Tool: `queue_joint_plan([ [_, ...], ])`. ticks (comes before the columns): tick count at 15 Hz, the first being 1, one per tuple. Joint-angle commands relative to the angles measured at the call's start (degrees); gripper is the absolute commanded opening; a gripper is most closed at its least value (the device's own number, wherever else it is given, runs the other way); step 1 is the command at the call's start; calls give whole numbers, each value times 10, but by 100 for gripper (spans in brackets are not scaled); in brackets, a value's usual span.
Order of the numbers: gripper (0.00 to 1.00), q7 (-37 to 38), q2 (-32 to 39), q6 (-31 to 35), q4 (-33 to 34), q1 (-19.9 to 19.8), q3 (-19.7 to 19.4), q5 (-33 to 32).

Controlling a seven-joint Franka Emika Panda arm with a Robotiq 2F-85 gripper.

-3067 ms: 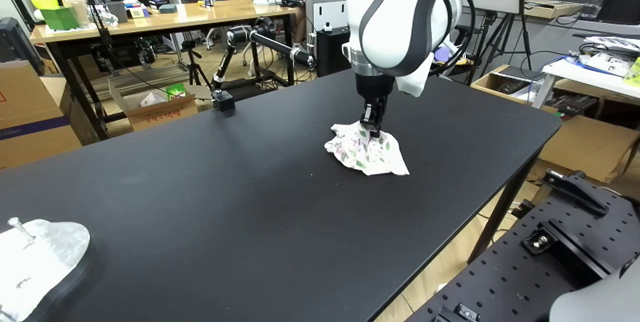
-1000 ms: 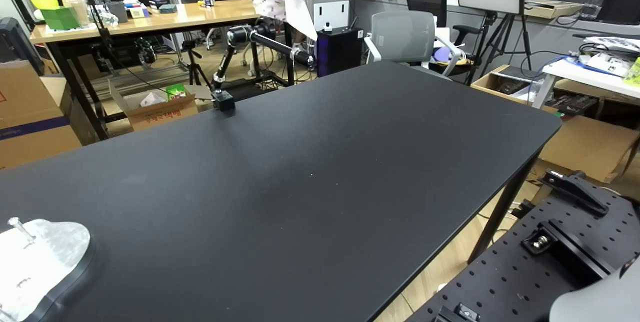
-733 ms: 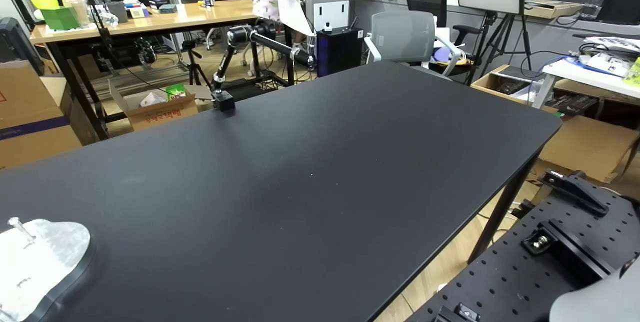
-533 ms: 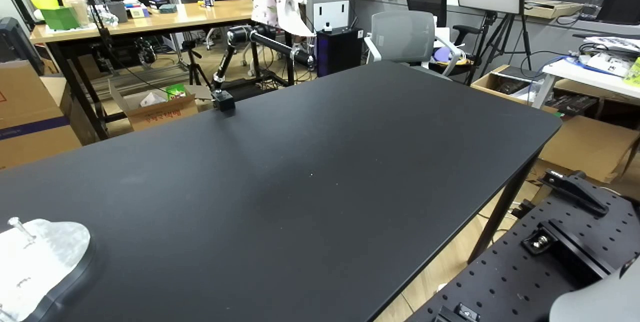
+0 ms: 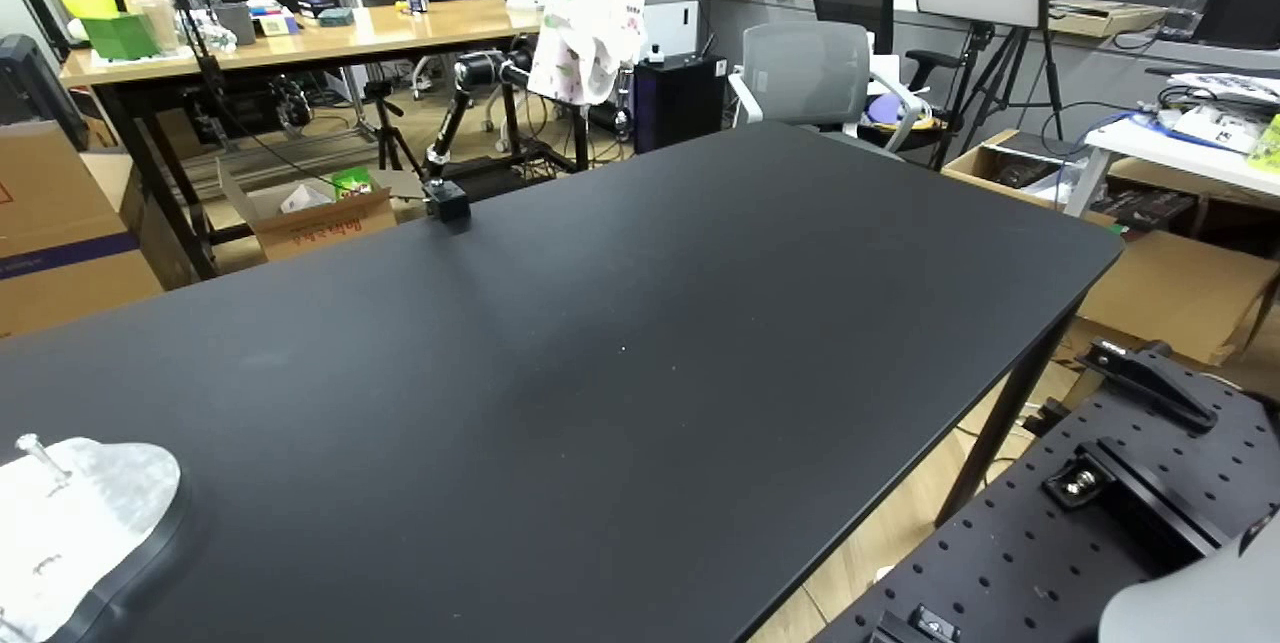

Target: Pick up the white towel from the table and put it on the black tripod

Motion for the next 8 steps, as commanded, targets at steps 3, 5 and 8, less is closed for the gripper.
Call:
queue_joint_plan([
  [3, 1, 2, 4, -36, -5, 0, -3, 10],
  [5, 1, 2, 3, -44, -9, 0, -3, 11],
  [8, 1, 0, -3, -51, -19, -1, -4, 13],
])
